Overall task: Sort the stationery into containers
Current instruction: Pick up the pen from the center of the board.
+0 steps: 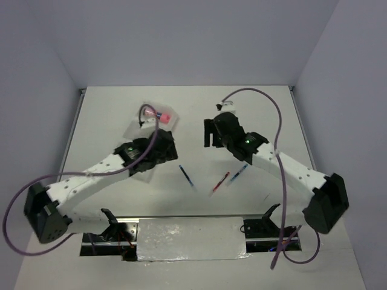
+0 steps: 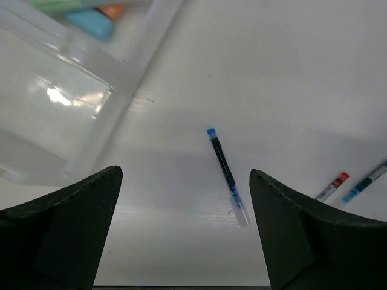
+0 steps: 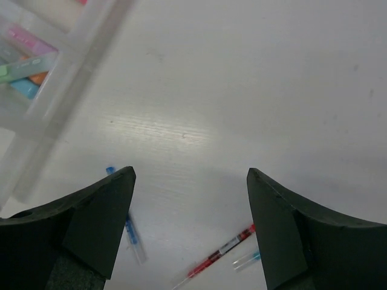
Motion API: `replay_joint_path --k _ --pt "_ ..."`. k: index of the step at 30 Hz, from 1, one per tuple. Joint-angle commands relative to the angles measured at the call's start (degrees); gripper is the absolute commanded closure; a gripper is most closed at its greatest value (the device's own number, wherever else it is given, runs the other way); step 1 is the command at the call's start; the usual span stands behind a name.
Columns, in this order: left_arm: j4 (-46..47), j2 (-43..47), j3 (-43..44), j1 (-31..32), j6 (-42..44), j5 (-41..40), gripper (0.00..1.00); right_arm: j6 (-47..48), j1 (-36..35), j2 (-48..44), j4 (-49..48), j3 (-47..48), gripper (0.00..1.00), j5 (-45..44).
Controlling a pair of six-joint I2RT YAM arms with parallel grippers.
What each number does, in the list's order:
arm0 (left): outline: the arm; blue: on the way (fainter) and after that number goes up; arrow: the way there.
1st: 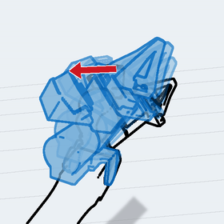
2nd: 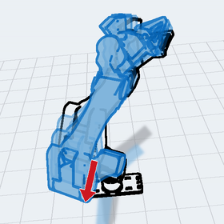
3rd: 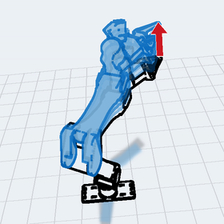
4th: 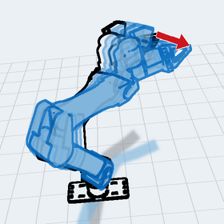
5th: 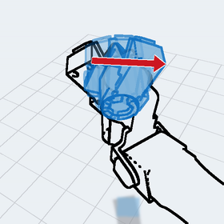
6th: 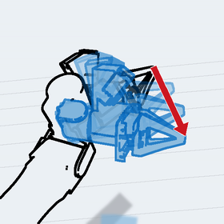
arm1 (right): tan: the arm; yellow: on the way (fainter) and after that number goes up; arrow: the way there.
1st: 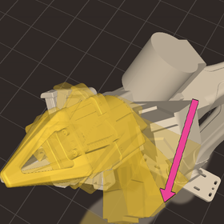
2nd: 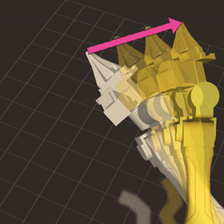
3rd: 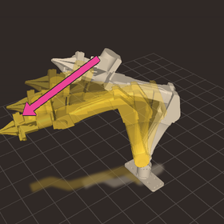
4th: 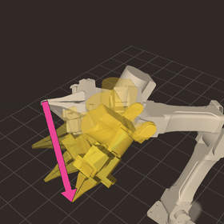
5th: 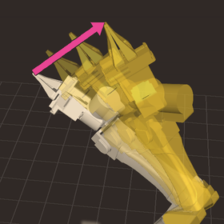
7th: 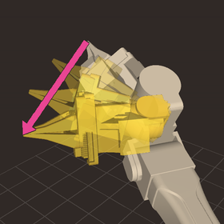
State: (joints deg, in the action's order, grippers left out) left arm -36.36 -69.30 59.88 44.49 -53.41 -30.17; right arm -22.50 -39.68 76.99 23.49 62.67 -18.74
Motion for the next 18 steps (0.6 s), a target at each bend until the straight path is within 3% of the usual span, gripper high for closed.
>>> replay_joint_path --k 1,5,13,15,18 --pt "-5.99 -10.65 6.45 6.73 -20.92 -9.72 0.01 -6.15 1.18 -8.59 2.17 -7.45 0.17 -7.88" --pt "-13.37 -28.30 15.17 8.42 -27.89 -7.11 0.04 -6.50 1.54 -20.00 4.63 -12.48 0.17 -8.68" --pt "-7.67 -40.03 17.55 8.51 -27.71 2.74 0.18 -5.54 1.89 -29.52 7.10 -17.41 0.17 -8.07" --pt "-7.41 -41.62 17.20 8.51 -27.80 3.71 0.41 -5.45 1.89 -30.06 7.36 -17.67 0.17 -7.98" --pt "-6.36 -43.11 16.32 8.51 -27.71 5.91 0.43 -5.27 1.98 -31.02 6.84 -18.11 0.17 -7.54"
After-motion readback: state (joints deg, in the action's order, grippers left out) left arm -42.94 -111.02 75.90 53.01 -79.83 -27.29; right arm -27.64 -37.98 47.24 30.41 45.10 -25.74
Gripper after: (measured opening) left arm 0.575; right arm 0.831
